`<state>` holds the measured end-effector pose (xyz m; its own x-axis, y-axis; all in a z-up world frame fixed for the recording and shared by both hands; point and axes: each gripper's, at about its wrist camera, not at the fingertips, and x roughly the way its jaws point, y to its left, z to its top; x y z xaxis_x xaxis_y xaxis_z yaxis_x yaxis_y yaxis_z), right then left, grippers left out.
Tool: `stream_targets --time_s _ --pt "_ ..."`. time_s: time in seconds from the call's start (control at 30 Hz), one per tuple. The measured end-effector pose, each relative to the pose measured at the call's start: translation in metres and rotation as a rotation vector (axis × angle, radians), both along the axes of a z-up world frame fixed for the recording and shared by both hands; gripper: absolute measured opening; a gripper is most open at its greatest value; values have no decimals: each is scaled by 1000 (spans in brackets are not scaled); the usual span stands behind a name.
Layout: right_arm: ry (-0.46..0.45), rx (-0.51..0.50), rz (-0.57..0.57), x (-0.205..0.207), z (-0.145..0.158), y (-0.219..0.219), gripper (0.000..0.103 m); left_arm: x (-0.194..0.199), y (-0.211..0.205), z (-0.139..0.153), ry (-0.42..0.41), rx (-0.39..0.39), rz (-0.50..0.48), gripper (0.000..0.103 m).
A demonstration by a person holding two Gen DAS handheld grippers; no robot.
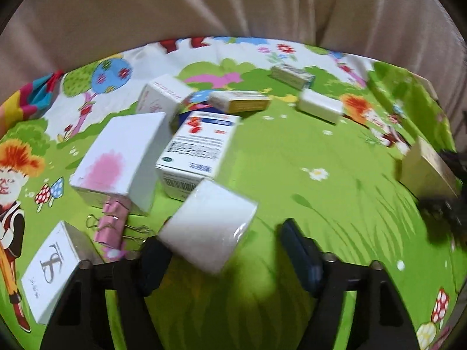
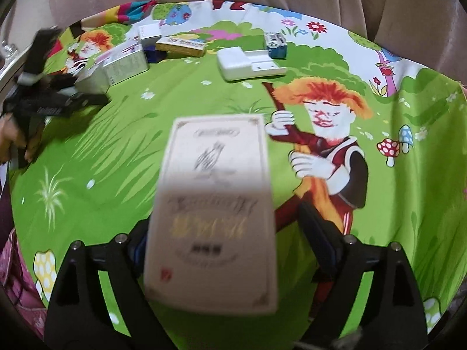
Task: Organize rigid objects
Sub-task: 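Grasp the cream printed box with the right gripper while the left grasps a white cube box, then lift both held boxes and carry them over the purple storage box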
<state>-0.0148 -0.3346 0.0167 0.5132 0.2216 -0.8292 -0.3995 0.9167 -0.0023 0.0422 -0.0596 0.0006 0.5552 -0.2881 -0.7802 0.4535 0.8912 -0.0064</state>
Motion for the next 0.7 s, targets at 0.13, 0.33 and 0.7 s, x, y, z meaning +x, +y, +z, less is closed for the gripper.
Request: stream_targets --time_s 0.13,0.33,0.7 --pt "-52 -33 -33 -17 6 10 55 -19 -7 4 22 -36 13 37" --pt "-60 -18 -22 -73 6 23 55 -83 -11 9 31 -96 13 37" --pt "-407 103 -123 -130 54 31 55 -154 -20 95 -368 -123 107 37"
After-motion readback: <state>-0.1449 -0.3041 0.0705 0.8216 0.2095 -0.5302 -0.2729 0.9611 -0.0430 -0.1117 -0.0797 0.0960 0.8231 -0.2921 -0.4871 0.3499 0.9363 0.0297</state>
